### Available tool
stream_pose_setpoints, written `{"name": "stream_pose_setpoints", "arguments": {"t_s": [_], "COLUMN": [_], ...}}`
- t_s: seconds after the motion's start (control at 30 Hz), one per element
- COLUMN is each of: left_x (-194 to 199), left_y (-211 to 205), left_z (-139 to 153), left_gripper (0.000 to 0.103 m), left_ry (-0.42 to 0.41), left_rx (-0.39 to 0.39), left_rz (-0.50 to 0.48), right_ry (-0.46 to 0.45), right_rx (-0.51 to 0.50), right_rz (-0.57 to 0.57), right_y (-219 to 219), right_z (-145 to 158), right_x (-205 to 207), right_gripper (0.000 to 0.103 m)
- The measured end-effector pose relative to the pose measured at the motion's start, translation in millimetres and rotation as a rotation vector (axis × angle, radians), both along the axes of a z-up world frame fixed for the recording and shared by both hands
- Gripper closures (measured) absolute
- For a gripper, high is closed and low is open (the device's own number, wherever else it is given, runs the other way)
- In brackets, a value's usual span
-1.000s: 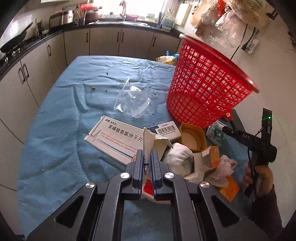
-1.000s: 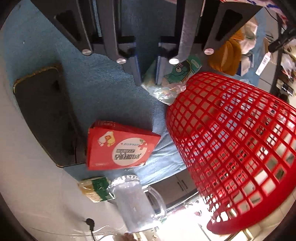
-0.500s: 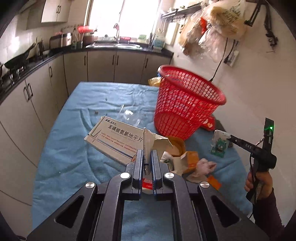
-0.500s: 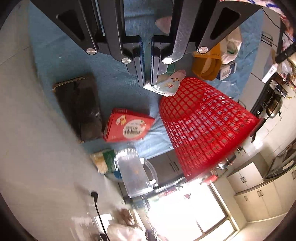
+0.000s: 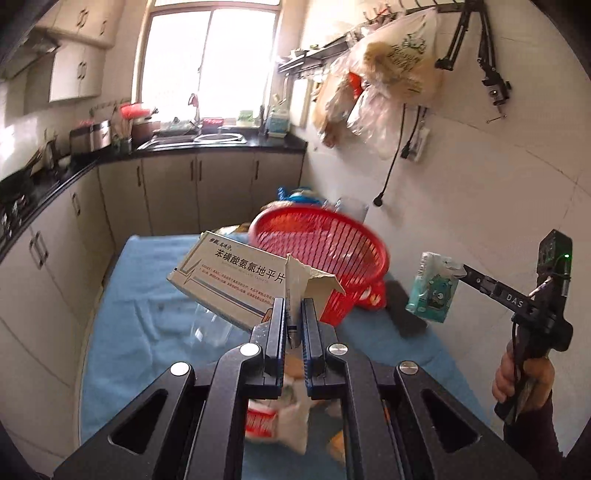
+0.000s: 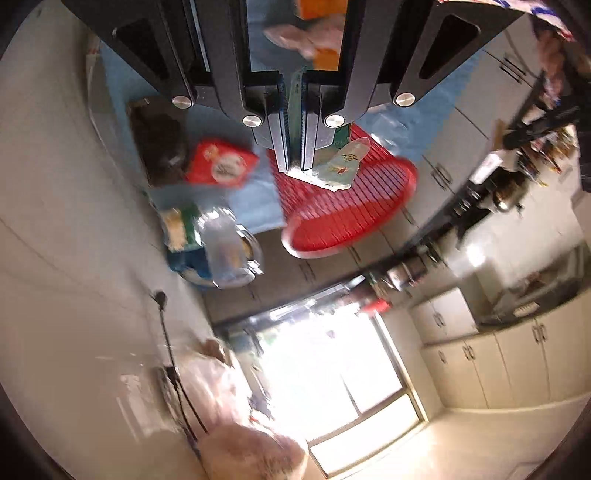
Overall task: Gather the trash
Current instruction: 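Carry both items over the red basket and open both tools to drop them, then grasp the clear plastic cup with the left tool while the right tool grasps the white paper bag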
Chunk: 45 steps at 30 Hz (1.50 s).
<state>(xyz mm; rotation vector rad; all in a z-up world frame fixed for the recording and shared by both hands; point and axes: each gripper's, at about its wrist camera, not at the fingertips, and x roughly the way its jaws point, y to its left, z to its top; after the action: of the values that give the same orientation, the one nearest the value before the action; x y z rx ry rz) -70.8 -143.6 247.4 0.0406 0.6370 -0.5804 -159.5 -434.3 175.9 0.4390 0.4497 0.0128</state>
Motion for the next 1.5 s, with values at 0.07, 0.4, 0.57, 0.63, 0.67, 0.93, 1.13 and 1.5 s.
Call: {"name": "stream_pose_setpoints", "arguments": {"t_s": [0.07,0.4,0.57,0.63,0.67,0.93,1.13,1.5], "left_x": [9.4,85.3,109.4,109.3,107.6,92.2,69.8,95.7], "left_y": [-14.6,-99.7,-105.1,-99.6,-94.9,-55.0,0.5,79.2], "left_z": [7.3,17.3,5.8,4.2,4.7,5.2,-7.3,-93.8], "left_gripper": [0.096,0.095,0.084,0.049,0.044,0.041,0.029,0.027], "left_ry": [-0.007,-0.018,0.016,0.010,-0.006,-0.008,-0.029,0.147], "left_rx": [0.001,0.058,0.052,0.041,0.023,-0.012,-0.026,0.006], "left_rz": [-0.008,-0.019,-0.006,0.005,0.014,0.065,0.159,0.311], "right_ry": [-0.034,-0.048,-0.007,-0.011,-0.013,-0.029,-0.039,0.159], "right_rx": [0.015,0.016,0.077,0.087,0.089,0.091,0.033,-0.016], "right_rz": [0.008,-0.012,0.003,0.012,0.010,-0.014,-0.003,0.049], "right_y": [1.1,5.3,-6.7,-8.6,-9.8,-6.7,5.9,17.2], "right_z": [14.6,34.2,15.9,13.1,11.5,14.1,18.6,-47.4], "right_x": [5.8,71.2,101.1,104.8,106.2,96.7,65.1,28.6], "right_gripper": [0.097,0.097,0.095,0.093,0.083,0.039,0.029,0.021]}}
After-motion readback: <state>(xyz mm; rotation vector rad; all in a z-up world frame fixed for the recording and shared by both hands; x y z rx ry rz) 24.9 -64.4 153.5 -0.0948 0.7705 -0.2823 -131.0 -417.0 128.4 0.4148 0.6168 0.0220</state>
